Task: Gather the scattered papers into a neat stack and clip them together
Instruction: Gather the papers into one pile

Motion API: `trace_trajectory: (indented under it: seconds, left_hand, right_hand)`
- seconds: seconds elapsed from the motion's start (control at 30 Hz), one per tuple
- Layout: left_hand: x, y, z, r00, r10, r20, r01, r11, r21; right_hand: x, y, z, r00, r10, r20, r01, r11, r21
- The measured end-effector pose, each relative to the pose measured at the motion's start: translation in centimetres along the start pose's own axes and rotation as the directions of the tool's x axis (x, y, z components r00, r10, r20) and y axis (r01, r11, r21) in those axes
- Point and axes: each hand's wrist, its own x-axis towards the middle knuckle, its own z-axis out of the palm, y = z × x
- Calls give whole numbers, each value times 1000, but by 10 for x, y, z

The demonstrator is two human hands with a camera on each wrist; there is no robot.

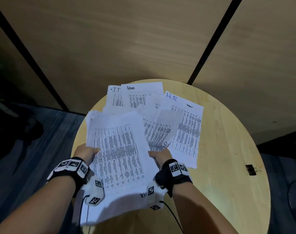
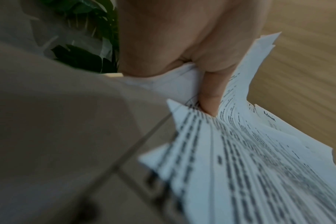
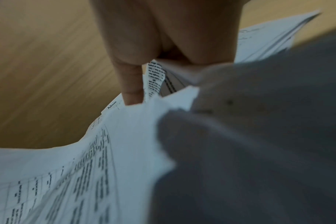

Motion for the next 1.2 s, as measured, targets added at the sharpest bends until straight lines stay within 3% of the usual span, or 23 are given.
trace_trajectory:
  seconds: [0.1, 0.17, 0.27, 0.37, 0.47, 0.53, 0.63, 0.73, 0.83, 0.97, 1.2]
  left_hand:
    - [-1, -2, -1, 998, -17, 53, 17, 1000, 7]
    - [-5, 0, -5, 995, -26, 96, 27, 1000, -9]
    - [-4, 8, -15, 980, -23, 197, 46, 993, -111]
    - [-4, 27, -19, 971, 71, 227, -14, 970, -243]
    - [-4, 50, -8, 960, 118, 253, -42, 957, -287]
    - [-1, 61, 6, 968, 110, 226, -62, 975, -213]
    - [5, 65, 27, 985, 91, 145, -84, 995, -49]
    - [15, 61, 39, 995, 69, 66, -75, 994, 83]
    - [20, 58, 44, 997, 52, 53, -56, 996, 74]
    - [14, 55, 46, 997, 69, 33, -71, 996, 51]
    - [-43, 20, 51, 997, 40, 69, -40, 999, -11]
  right_hand:
    - [-9, 0, -3, 999, -14, 48, 18, 995, -99]
    - [-5, 5, -8, 998, -45, 32, 47, 997, -59]
    - [5, 6, -25, 991, -100, -87, 107, 991, 78]
    - [9, -9, -50, 969, -97, -229, 156, 954, 256]
    - [11, -29, -81, 897, -121, -426, 93, 992, -87]
    - [14, -31, -98, 873, -126, -471, -4, 964, -265]
    - [26, -18, -113, 894, -82, -441, -57, 955, -292]
    - [41, -10, -112, 873, -38, -486, -71, 977, -203]
    - [42, -20, -100, 840, 17, -543, -106, 986, -133]
    - [50, -15, -93, 910, 1, -415, -12, 1000, -24]
    - [18, 32, -108, 951, 12, -310, -66, 985, -162]
